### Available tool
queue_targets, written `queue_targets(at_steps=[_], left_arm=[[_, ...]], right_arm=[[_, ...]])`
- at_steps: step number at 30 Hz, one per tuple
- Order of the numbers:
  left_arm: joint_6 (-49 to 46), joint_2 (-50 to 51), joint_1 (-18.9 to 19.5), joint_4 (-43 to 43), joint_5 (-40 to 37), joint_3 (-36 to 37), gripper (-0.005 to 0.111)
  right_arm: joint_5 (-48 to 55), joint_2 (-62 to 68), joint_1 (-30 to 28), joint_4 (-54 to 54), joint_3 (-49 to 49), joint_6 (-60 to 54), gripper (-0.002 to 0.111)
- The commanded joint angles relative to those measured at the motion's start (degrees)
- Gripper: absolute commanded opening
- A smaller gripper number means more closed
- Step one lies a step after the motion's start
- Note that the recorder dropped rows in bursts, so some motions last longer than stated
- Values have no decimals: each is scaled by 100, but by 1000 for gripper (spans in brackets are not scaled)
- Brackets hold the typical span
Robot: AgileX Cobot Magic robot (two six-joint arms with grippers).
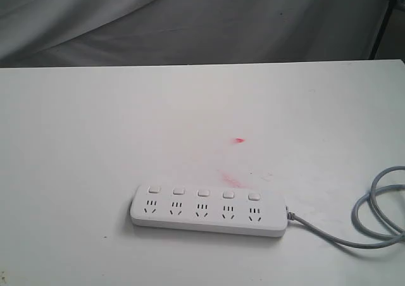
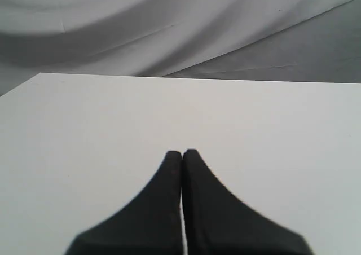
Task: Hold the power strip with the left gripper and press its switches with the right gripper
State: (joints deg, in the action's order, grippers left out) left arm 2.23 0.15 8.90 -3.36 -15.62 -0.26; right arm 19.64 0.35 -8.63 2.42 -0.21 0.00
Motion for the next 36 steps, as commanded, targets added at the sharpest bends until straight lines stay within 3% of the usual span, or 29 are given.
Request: queue_targets(at_steps=[1, 36], left_arm=[[42, -15, 29, 26, 39, 26, 0], [27, -15, 29, -138, 94, 26, 0]], right_arm=[[-6, -35, 12, -41, 21, 0, 0], [-6, -35, 12, -52, 21, 0, 0]])
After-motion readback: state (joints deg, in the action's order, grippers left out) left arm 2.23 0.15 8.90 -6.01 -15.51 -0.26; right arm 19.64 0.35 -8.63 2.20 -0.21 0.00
